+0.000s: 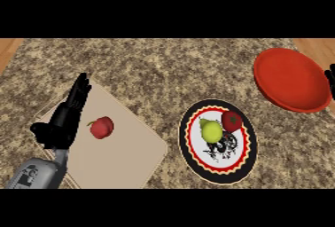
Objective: Pick the pear from the plate and place it in the bowl
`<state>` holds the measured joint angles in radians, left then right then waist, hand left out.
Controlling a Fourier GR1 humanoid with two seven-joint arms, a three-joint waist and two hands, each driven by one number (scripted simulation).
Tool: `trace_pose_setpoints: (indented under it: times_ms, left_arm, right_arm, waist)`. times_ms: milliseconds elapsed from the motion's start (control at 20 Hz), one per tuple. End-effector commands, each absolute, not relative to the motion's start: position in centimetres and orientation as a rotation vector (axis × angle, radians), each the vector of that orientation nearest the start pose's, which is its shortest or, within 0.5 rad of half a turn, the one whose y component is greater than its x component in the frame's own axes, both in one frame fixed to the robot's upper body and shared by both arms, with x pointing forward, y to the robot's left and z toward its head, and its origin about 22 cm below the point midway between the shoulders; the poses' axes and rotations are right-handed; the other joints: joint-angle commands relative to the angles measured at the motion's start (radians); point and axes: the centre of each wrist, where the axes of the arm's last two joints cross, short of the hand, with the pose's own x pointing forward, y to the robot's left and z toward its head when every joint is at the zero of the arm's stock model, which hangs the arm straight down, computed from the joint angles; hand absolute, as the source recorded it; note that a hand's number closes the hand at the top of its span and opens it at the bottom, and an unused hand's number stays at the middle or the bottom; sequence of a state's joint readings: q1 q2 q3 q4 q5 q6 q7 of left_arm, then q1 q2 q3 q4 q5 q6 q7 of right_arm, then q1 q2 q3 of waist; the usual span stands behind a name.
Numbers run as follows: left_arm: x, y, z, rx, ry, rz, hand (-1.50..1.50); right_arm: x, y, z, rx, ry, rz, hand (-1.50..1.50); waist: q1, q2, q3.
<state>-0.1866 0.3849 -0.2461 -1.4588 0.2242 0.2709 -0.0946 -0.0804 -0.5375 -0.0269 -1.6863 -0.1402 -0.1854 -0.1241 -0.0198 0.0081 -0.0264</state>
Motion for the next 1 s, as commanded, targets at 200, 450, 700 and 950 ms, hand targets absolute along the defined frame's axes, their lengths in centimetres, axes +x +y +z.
trace_pose_setpoints:
  times_ms: [200, 450, 700, 950]
  left_arm:
    - [30.0, 25.1, 6.8, 0.138, -1.848, -0.152, 0.0]
    - [30.5, 29.4, 8.6, 0.175, -1.805, -0.004, 0.0]
    - [29.3, 32.0, 8.4, 0.231, -1.782, 0.022, 0.0]
    - [30.3, 32.1, 8.6, 0.235, -1.773, 0.027, 0.0]
  right_arm:
    - [24.7, -19.5, 5.7, 0.501, -1.592, 0.558, -1.5]
    - [25.2, -11.1, 5.9, 0.358, -1.663, 0.864, -1.5]
    - [26.8, -13.0, 8.2, 0.446, -1.628, 1.077, -1.5]
    - [28.9, -13.5, 14.8, 0.214, -1.633, 1.303, -1.5]
  waist:
    - [0.213, 0.03, 0.027]
    - [0.077, -0.005, 0.025]
    - [0.032, -0.009, 0.026]
    - [0.025, -0.011, 0.025]
